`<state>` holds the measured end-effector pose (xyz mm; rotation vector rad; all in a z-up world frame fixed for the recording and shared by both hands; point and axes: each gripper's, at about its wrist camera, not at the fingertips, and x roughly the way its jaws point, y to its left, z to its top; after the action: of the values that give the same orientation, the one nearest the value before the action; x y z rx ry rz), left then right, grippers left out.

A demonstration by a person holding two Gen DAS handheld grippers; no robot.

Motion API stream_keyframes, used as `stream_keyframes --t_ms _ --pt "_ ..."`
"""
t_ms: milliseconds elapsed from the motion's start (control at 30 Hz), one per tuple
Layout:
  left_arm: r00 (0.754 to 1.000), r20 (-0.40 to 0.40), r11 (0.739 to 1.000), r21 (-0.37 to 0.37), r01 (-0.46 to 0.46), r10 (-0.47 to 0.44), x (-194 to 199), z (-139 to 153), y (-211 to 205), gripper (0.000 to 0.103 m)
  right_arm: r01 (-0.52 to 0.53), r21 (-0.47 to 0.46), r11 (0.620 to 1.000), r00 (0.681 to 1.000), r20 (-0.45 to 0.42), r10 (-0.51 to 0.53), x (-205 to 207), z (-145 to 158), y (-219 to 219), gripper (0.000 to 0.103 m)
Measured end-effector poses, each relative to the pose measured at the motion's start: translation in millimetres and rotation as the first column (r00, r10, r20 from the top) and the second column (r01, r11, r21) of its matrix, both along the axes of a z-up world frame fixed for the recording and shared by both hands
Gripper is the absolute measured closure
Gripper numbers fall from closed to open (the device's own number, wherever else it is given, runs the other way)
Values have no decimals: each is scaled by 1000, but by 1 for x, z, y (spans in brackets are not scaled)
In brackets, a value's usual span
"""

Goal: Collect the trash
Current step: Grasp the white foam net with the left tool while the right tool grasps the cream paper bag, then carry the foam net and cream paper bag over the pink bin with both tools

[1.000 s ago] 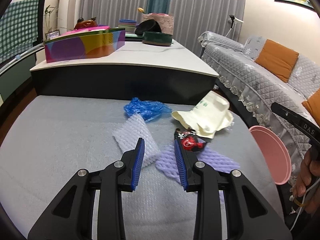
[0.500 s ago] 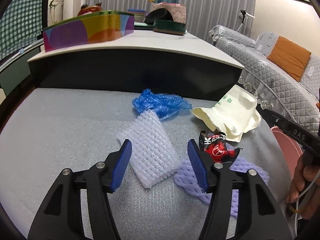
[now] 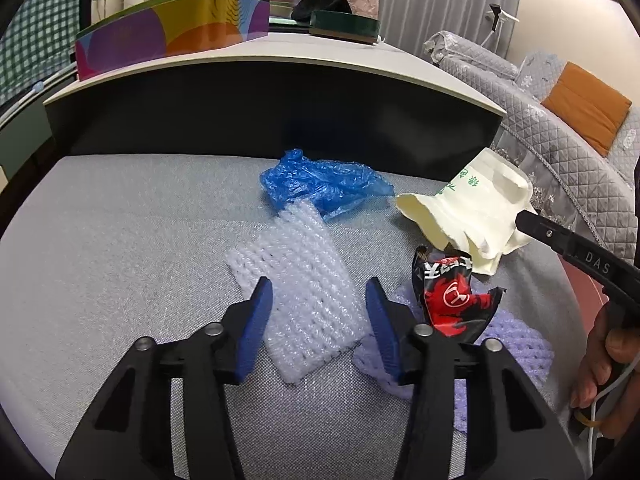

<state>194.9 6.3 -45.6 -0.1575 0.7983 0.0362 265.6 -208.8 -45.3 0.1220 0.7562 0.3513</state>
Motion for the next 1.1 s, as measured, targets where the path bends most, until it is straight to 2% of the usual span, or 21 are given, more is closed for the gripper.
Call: stream_keyframes --t_ms 167,200,400,567,1100 --pt "1000 14 1000 0 -16 16 -4 4 2 81 -27 -6 1000 999 35 28 -8 6 6 93" --pt "1000 20 1000 0 -19 19 -5 6 2 82 -30 -5 1000 999 40 30 -9 7 7 94" --pt "999 39 1000 7 -19 18 -11 13 2 85 -34 10 999 996 80 33 -19 21 6 94" --pt "998 62 1000 14 -18 17 -17 22 3 86 -32 24 999 995 99 29 -30 31 4 97" --pt "991 132 1000 26 2 -5 -51 52 2 86 -22 23 999 987 163 18 -74 61 -8 98"
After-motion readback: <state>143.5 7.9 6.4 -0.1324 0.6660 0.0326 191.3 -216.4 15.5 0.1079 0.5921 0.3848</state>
